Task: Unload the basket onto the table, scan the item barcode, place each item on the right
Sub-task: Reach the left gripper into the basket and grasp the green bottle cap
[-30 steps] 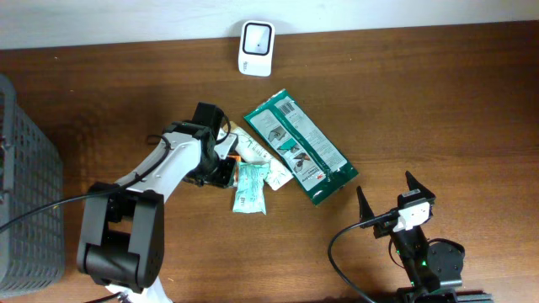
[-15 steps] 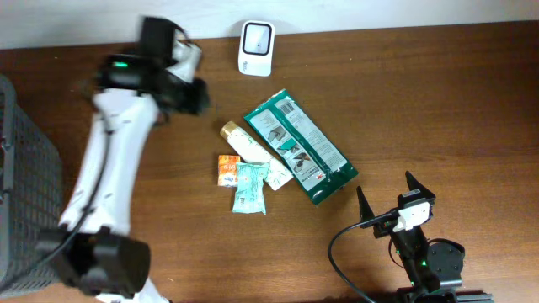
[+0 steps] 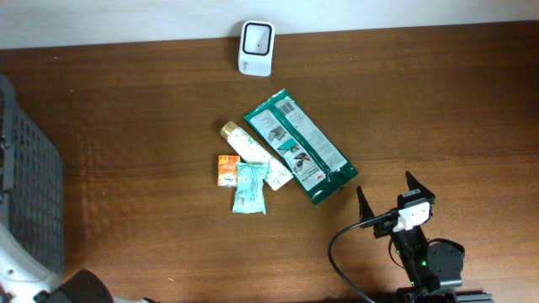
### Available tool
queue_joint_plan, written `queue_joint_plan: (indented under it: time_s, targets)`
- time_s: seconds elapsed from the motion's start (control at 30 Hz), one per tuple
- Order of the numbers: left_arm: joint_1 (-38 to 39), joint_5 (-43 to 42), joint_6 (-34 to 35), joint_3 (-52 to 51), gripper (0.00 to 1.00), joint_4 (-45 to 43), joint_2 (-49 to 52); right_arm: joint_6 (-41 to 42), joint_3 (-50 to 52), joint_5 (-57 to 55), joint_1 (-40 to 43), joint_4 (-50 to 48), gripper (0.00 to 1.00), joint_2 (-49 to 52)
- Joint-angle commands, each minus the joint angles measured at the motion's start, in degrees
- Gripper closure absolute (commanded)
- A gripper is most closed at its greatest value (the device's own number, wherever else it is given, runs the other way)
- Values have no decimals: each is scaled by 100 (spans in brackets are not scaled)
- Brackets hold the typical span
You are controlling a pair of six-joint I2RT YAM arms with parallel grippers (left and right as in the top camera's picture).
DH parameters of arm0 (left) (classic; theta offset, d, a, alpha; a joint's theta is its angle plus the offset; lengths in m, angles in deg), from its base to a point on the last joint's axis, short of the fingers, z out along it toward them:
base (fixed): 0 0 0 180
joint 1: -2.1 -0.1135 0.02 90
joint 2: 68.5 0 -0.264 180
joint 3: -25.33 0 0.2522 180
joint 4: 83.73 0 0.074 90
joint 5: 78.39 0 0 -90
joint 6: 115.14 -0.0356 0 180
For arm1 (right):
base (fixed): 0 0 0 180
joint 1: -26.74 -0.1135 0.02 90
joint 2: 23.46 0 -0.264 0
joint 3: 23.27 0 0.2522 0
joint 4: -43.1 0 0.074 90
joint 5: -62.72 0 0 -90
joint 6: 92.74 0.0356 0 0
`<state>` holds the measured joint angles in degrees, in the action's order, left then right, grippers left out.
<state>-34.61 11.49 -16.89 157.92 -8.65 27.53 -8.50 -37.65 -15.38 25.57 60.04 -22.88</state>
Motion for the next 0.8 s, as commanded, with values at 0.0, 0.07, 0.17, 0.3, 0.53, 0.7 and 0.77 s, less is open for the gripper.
queue_joint_plan:
  time_s: [0.0,0.07,0.17,0.3,0.53,0.7,0.77]
  targets:
    - [-463,140,22,-83,22,-181,560,42,31,50,-42,28,2,-37]
    - [-566,140,-588,-83,22,-332,920,42,31,50,-42,28,2,-37]
    - [-743,133,-1143,-83,27,-341,1410,42,31,50,-42,28,2,-37]
    - [-940,-26,-1600,-85,24,-374,1836,42,31,50,-42,26,2,-37]
    - [-1248,-313,-2291,-94,22,-529,2507,42,31,50,-42,26,2,-37]
    - [-1329,-409,-2629,-94,12,-949,2970,42,31,50,-42,26,2,-37]
    - [-1329,-369,-2662,-94,11,-1139,3117,42,31,50,-42,26,2,-37]
